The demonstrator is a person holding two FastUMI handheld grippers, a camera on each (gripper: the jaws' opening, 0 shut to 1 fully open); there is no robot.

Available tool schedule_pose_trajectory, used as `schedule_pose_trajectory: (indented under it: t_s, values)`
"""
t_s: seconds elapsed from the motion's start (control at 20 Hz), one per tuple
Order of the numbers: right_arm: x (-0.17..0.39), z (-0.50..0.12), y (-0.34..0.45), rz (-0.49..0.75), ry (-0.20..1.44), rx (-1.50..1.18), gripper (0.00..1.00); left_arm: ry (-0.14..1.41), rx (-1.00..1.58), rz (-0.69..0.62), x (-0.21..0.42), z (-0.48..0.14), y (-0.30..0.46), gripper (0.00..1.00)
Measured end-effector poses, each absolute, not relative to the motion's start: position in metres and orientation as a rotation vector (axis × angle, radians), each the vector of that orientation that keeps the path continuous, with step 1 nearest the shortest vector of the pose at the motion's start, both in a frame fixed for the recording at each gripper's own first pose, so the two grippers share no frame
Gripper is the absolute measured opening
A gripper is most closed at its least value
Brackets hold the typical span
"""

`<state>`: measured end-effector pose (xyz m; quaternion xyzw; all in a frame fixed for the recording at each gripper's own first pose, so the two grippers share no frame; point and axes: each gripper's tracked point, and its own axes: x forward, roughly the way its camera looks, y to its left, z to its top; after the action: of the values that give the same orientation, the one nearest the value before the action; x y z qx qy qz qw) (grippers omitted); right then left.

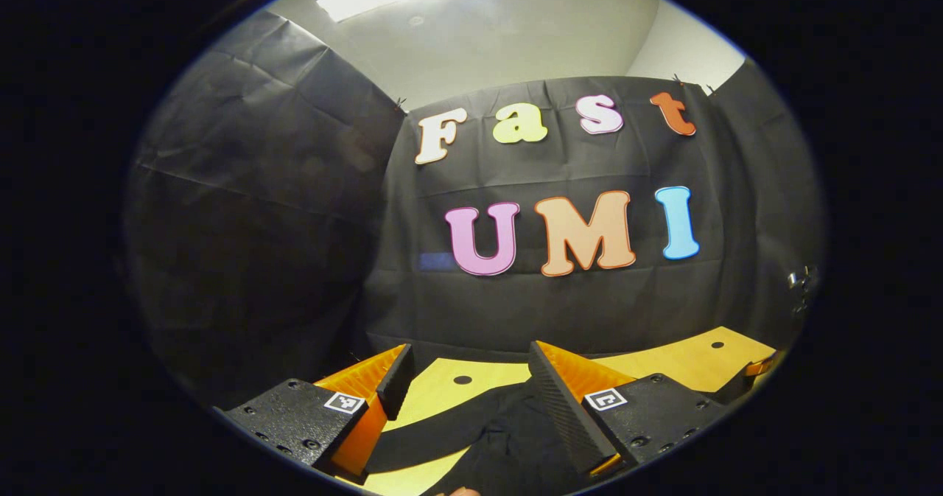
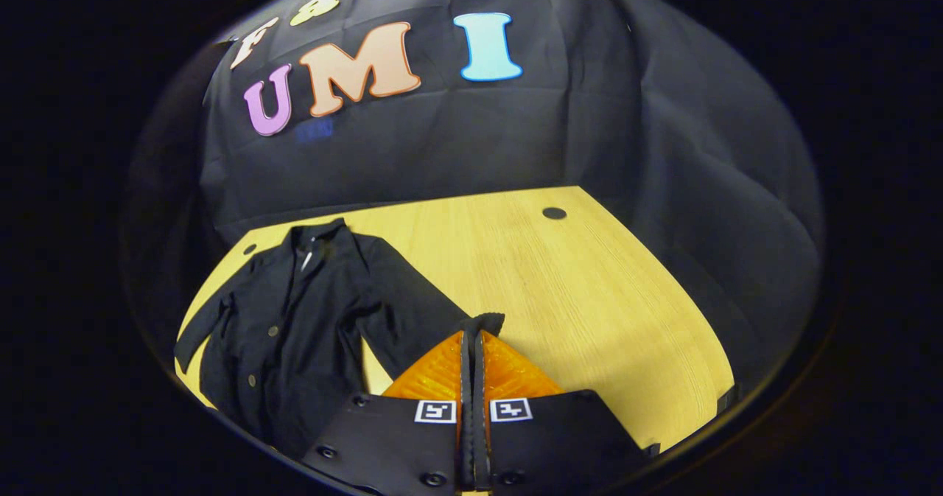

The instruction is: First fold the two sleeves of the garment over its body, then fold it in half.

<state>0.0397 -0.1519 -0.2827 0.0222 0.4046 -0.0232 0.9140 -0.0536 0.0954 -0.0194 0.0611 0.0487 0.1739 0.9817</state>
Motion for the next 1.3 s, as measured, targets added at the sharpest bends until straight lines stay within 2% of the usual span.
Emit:
schedule_pose_trajectory:
  t_s: [0.1, 0.45, 0.5, 0.55, 0.7, 0.8, 0.9, 1.3]
  values:
    - [0.051, -0.277, -0.134, -0.033, 0.815, 0.041, 0.02, 0.099, 0.116, 0.365, -0.058, -0.018, 0.109, 0.92]
    - [0.091, -0.253, -0.061, 0.034, 0.755, 0.006, 0.02, 0.109, 0.091, 0.414, -0.07, -0.024, 0.157, 0.95]
    - [0.099, -0.251, -0.049, 0.046, 0.745, 0.005, 0.02, 0.113, 0.087, 0.42, -0.072, -0.025, 0.164, 0.92]
    - [0.106, -0.248, -0.036, 0.059, 0.737, 0.003, 0.02, 0.117, 0.084, 0.427, -0.074, -0.028, 0.171, 0.96]
    - [0.12, -0.245, 0.004, 0.102, 0.721, -0.011, 0.02, 0.132, 0.076, 0.444, -0.075, -0.034, 0.193, 0.96]
    - [0.127, -0.246, 0.029, 0.129, 0.717, -0.025, 0.02, 0.138, 0.076, 0.452, -0.078, -0.035, 0.209, 0.91]
    - [0.134, -0.247, 0.055, 0.156, 0.711, -0.038, 0.02, 0.139, 0.076, 0.459, -0.079, -0.036, 0.221, 0.95]
    - [0.15, -0.257, 0.155, 0.261, 0.707, -0.073, 0.02, 0.178, 0.089, 0.464, -0.081, -0.049, 0.271, 0.95]
